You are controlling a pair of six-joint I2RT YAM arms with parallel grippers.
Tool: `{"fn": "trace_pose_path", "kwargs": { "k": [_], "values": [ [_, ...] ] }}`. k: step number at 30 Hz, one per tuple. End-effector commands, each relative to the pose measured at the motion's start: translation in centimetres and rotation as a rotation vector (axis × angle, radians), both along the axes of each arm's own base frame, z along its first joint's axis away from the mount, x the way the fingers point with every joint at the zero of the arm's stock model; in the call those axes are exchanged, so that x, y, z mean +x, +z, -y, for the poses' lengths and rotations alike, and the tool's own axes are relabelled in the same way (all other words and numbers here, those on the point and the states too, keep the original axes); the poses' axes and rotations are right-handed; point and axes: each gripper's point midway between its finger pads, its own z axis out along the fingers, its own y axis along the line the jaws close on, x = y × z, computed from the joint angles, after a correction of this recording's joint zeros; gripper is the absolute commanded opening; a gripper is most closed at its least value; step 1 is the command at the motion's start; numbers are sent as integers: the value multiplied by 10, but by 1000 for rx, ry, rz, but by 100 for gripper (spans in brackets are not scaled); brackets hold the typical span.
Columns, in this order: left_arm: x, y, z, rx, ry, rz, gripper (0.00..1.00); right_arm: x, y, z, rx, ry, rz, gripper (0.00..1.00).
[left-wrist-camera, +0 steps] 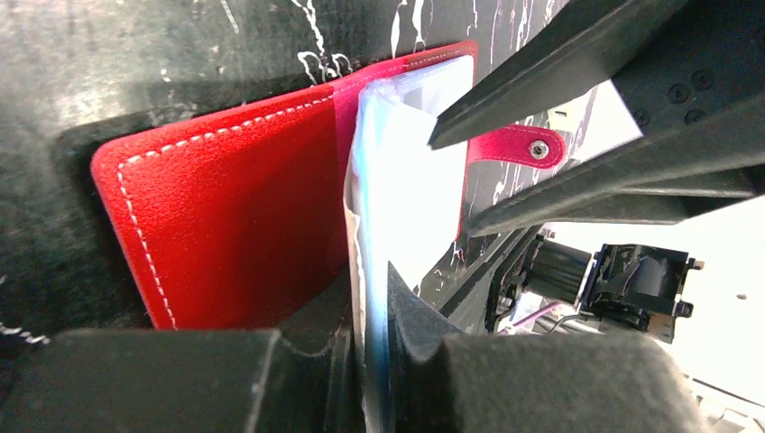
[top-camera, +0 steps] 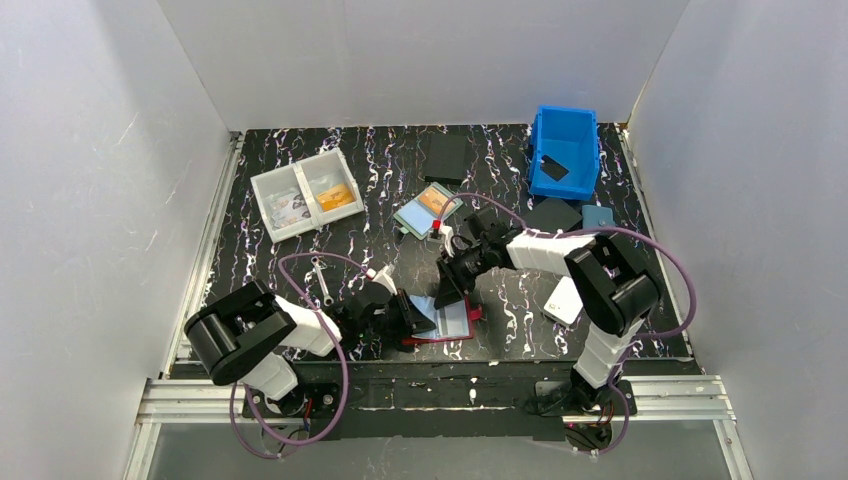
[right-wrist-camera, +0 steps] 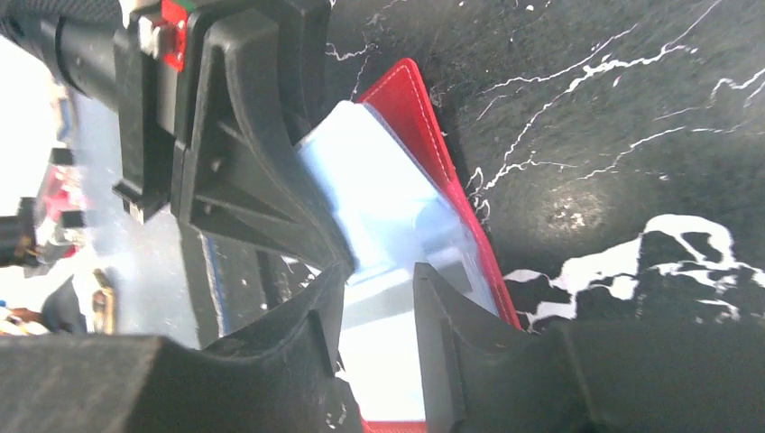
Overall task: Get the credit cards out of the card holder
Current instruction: Open the card holder at the center of the board.
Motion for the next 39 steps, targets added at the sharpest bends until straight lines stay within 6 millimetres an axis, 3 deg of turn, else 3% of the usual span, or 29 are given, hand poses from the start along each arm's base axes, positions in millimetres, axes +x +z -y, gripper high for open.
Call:
{"fn": "trace_pose_path", "kwargs": {
  "k": [1,4,7,9,11,14,19,24,31,36,39],
  "values": [
    [-7,-39,-40,163,104,-72,12,5,22,12,16,134,211,45],
    [-3,-38,-40,160,123,-66,13,-1,30,15,57,181,263,52],
    [-1,-37,-38,157,124,-65,14,-3,21,16,21,187,295,51],
    [-1,-39,-37,160,123,-71,14,-5,12,16,-14,190,276,47],
    [0,-39,-36,157,124,-77,16,-7,3,13,-54,191,269,35],
    [1,-39,-37,150,140,-79,17,-5,-14,11,-130,163,270,26],
    [1,-39,-47,150,173,-74,28,1,-28,12,-192,118,263,22],
    [0,-43,-63,158,216,-88,32,13,-43,18,-278,71,285,21],
    [-5,-59,-98,322,290,-166,32,15,-41,18,-280,63,296,21],
    [-1,-47,-118,490,319,-175,34,15,-39,17,-272,67,295,22],
    [-4,-36,-142,653,319,-177,36,14,-38,16,-267,70,293,22]
  ]
}}
